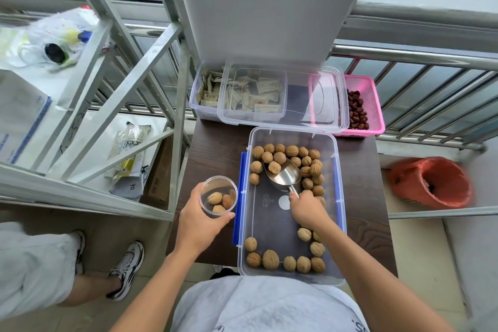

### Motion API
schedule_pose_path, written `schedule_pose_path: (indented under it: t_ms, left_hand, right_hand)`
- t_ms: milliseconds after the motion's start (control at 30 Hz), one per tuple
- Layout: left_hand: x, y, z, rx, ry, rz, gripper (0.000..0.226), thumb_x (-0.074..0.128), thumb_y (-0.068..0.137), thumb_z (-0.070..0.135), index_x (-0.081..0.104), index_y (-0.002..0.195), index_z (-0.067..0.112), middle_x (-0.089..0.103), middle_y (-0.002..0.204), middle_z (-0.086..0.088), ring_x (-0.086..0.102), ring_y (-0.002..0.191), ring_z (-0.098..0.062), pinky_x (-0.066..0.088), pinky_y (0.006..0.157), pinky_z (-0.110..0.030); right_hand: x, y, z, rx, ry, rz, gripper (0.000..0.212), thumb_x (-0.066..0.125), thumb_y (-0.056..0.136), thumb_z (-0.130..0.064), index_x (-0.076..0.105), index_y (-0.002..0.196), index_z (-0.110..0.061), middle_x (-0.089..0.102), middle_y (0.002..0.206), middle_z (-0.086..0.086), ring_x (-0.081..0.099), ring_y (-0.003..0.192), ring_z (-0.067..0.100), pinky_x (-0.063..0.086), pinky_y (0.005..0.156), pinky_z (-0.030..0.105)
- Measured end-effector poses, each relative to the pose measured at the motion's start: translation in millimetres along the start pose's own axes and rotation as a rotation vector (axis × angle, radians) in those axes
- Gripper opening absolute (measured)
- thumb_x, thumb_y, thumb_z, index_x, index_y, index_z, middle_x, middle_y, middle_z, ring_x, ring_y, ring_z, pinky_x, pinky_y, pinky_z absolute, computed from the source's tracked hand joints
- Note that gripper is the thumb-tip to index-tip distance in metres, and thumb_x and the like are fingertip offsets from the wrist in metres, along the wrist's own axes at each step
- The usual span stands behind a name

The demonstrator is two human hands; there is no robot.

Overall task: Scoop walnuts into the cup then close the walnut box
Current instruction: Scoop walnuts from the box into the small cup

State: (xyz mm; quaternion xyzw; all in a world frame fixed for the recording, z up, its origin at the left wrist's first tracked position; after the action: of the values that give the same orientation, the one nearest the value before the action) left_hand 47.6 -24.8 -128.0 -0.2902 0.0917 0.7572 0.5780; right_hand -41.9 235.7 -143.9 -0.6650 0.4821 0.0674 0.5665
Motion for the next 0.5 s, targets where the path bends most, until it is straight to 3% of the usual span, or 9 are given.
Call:
schedule_pose_path:
  t_ms: [133,300,500]
  left_hand:
    - [0,-1,1,-0.011,-0.009,0.002,0.086,0.095,0.061,0.035,0.046,0.132,0.045,0.057,0.116,0.033,0.057,0.109,0.005,0.048,0.092,-0.022]
    - [1,-2,-1,-0.016,-0.008,0.005,0.086,0.095,0.062,0.035,0.046,0.132,0.045,0.057,0.116,0.032,0.056,0.109,0.009,0.049,0.091,-0.022]
    - [3,-2,-2,-0.007,-0.016,0.003,0.084,0.095,0.061,0.034,0.048,0.13,0.046,0.06,0.116,0.032,0.056,0.109,0.01,0.051,0.092,-0.025]
  right_hand:
    - [8,-4,6,-0.045,0.111,0.044,0.043,0.037,0.103,-0.044,0.047,0.071,-0.016,0.052,0.068,0.001,0.053,0.068,0.022,0.04,0.064,0.037]
    - [14,-12,24,-0.101,0.131,0.129,0.042,0.038,0.1,-0.048,0.049,0.069,-0.022,0.059,0.071,0.002,0.061,0.078,0.03,0.046,0.07,0.042]
    - [7,-20,29,-0.159,0.23,0.176,0.044,0.042,0.103,-0.039,0.046,0.067,-0.014,0.052,0.063,0.0,0.048,0.062,0.018,0.035,0.058,0.036]
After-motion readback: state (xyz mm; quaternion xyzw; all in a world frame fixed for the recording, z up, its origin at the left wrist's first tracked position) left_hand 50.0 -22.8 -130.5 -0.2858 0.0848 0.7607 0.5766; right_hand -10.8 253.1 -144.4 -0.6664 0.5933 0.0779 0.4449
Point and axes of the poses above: each hand's wrist, its own y-axis towards the middle knuckle, its own x-axis out of the palm, z = x × y, the point moved 2 cm from there along y, towards the middle knuckle
